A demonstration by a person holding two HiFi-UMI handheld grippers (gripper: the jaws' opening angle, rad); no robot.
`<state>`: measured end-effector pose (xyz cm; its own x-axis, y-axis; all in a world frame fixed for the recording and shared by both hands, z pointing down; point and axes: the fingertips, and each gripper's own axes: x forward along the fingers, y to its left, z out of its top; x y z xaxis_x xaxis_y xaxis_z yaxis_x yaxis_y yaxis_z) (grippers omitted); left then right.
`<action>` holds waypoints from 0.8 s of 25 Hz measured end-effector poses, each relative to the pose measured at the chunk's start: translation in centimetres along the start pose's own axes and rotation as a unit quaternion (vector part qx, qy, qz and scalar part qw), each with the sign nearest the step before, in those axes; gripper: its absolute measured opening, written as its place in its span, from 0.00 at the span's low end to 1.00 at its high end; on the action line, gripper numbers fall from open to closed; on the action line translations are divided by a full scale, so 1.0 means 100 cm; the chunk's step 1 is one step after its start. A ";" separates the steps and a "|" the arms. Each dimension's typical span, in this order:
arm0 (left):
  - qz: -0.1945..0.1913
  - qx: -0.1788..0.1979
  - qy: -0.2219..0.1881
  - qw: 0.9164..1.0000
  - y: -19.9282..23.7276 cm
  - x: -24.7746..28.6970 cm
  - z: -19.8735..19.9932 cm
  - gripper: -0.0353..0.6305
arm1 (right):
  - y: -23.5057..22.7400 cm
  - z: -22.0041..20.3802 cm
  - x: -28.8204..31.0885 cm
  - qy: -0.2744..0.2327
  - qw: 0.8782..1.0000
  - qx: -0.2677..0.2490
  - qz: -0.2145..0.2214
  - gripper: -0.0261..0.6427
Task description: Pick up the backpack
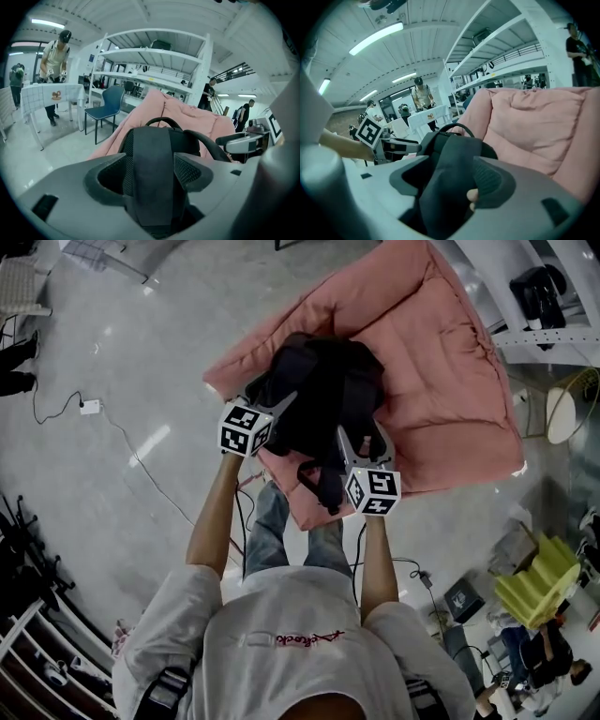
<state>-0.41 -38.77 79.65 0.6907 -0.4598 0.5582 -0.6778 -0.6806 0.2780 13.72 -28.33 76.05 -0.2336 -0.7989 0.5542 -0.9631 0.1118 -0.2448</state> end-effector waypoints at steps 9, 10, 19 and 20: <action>-0.034 -0.026 0.013 0.999 0.003 0.031 -0.010 0.53 | -0.023 -0.021 0.014 0.021 0.999 0.039 0.013 0.52; -0.043 -0.024 0.017 0.999 0.001 0.033 -0.010 0.53 | -0.022 -0.023 0.017 0.024 0.999 0.044 0.022 0.52; -0.087 0.061 0.042 0.993 -0.030 0.034 -0.008 0.50 | 0.009 -0.034 0.042 0.041 0.992 0.039 0.111 0.52; -0.102 0.052 0.032 0.993 -0.036 0.033 -0.004 0.44 | 0.011 -0.032 0.042 0.037 0.991 0.039 0.119 0.52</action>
<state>4.15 -37.59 80.84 0.7907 -0.2718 0.5486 -0.4942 -0.8123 0.3098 11.28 -29.66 80.62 -0.4659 -0.7087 0.5297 -0.8664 0.2439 -0.4357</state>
